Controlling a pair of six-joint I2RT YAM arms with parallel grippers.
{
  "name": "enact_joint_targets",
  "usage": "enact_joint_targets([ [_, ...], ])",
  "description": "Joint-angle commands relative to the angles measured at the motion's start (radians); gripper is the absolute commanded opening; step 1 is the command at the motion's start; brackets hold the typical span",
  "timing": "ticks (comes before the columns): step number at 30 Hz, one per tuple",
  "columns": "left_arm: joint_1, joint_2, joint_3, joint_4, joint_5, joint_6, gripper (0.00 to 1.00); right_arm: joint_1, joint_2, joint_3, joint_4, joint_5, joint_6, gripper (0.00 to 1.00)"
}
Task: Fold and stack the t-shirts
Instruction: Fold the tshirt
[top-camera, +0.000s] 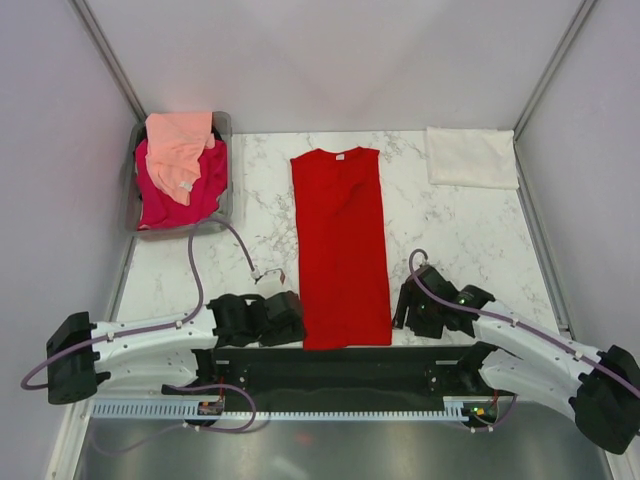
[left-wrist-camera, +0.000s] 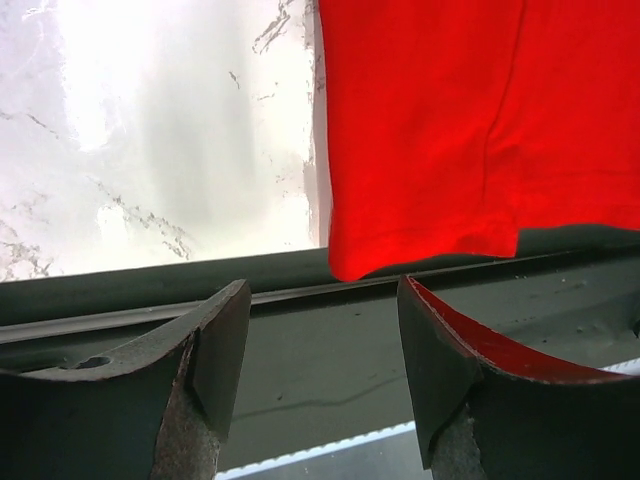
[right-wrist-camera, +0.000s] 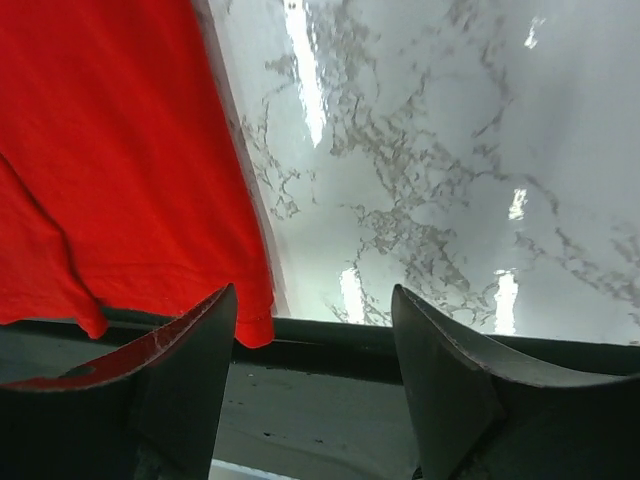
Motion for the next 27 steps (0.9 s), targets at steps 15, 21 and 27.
enact_joint_targets([
  [15, 0.0, 0.112, -0.115, 0.256, 0.005, -0.101, 0.63, 0.147, 0.117, -0.078, 0.228, 0.026, 0.144, 0.2],
  [21, 0.0, 0.14, -0.126, 0.303, 0.001, -0.104, 0.47, 0.145, 0.117, -0.092, 0.23, 0.035, 0.144, 0.0],
  [27, -0.002, 0.184, -0.122, 0.357, 0.004, -0.099, 0.41, 0.145, 0.138, -0.098, 0.247, 0.032, 0.135, 0.0],
])
